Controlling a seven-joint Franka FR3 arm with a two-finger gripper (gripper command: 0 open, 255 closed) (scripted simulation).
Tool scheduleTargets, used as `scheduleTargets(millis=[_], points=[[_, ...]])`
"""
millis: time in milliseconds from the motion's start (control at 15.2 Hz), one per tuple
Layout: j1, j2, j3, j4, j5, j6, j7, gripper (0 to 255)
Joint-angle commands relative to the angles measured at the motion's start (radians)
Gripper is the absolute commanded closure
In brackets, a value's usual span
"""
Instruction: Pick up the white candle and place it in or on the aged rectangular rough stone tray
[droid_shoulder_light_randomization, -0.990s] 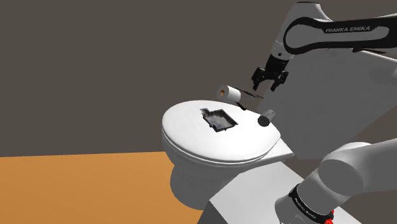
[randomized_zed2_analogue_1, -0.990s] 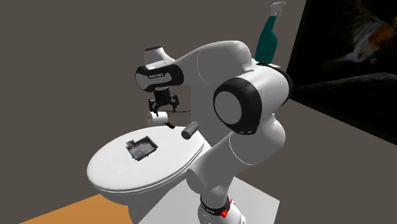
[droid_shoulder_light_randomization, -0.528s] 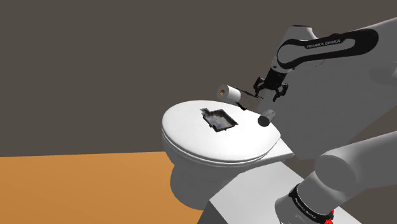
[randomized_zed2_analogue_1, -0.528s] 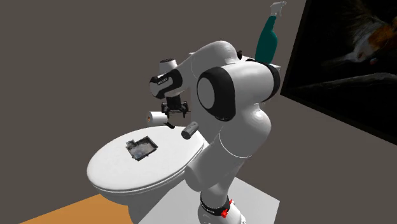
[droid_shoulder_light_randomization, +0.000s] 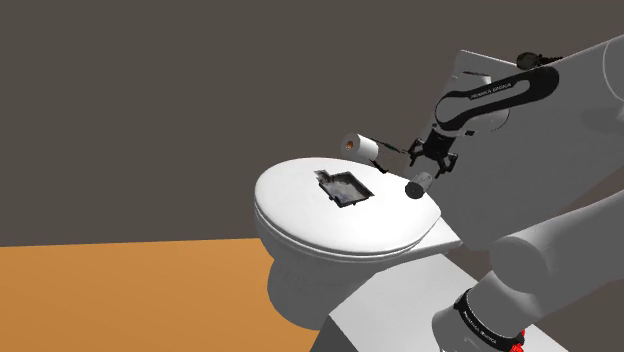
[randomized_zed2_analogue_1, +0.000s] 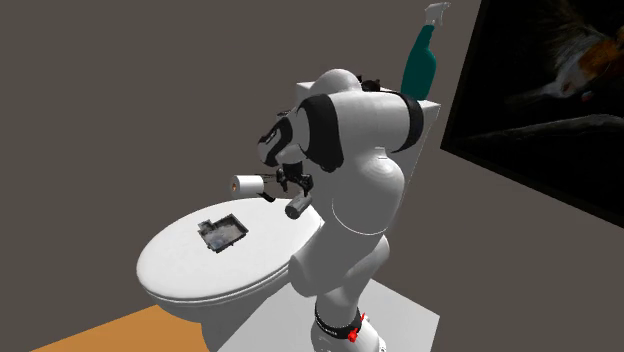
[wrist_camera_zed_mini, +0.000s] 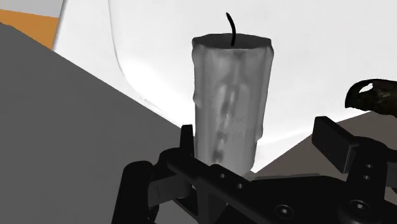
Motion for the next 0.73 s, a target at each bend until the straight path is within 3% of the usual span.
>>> scheduleTargets(millis=[0,660], points=[[-0.024,0.023,-0.013,-0.007,0.001,0.029,0.050,0],[-0.028,0.101,-0.022,-0.045,-0.002,0.145,0.050,0]])
